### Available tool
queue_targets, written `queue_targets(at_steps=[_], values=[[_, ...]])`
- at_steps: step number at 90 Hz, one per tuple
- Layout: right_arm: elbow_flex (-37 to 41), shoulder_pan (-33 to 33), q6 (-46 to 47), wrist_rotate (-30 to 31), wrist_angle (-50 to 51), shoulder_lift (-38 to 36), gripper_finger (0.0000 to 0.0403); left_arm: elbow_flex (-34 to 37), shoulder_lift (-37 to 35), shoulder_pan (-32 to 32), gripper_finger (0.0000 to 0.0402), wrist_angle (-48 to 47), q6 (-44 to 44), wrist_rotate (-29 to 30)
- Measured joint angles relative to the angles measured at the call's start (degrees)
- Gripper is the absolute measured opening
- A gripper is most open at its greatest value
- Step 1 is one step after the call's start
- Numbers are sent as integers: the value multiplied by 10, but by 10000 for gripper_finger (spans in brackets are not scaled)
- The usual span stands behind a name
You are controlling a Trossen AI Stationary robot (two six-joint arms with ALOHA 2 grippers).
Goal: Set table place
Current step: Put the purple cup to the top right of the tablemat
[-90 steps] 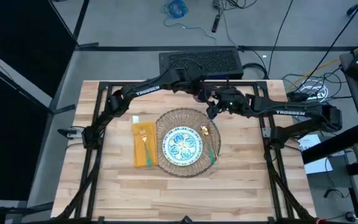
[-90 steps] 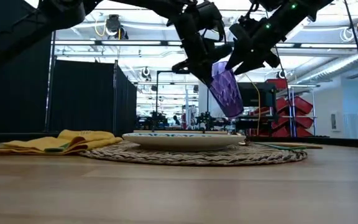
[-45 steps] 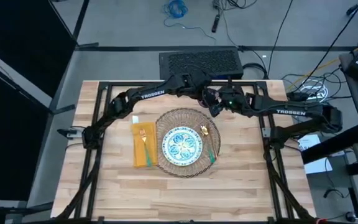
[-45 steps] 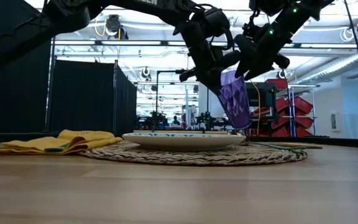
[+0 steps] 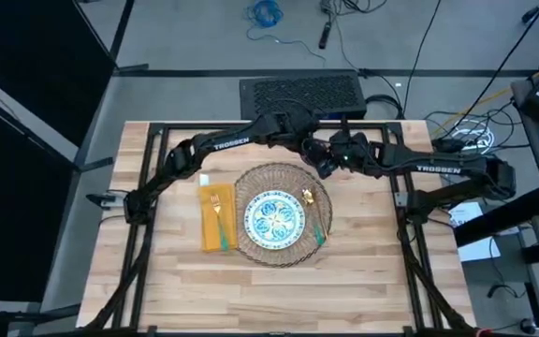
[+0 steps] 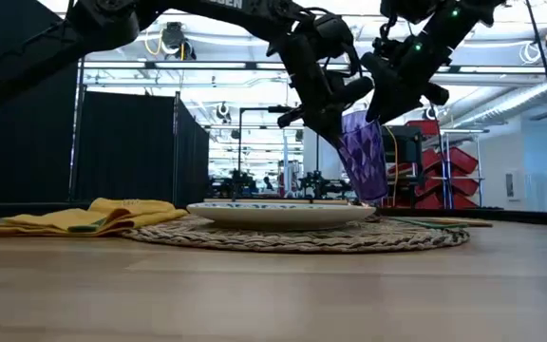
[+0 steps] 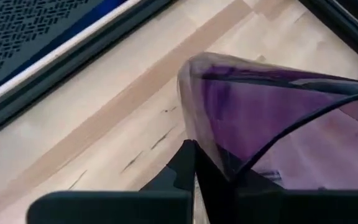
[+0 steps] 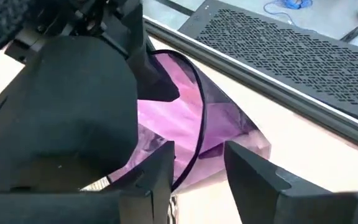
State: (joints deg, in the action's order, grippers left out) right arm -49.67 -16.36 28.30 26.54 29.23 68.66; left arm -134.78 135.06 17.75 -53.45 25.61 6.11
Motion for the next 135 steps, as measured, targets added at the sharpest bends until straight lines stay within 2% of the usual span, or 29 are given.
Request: queue_targets(at_steps=[27,52,67,87,95,121,135], values=[[2,32,19,18,9,-4,83,0,0,-1,1,-3,-4,-21],[3,41,26,8,12,-25,77,-1,0,-3,5,2,-7,-35],[5,40,23,-24,3,-26,77,-1,0,-2,18,-11,-24,-87],[6,40,21,-106,-4,-45,76,-2,-3,-7,21,-52,-101,-110],[0,41,27,-115,-4,-66,76,-3,-19,-7,21,-60,-122,-111],[-39,41,53,-96,61,-88,76,-5,-24,-11,22,-33,-128,-108],[-39,45,80,-84,105,-88,76,-4,-24,-14,22,-49,-131,-113]])
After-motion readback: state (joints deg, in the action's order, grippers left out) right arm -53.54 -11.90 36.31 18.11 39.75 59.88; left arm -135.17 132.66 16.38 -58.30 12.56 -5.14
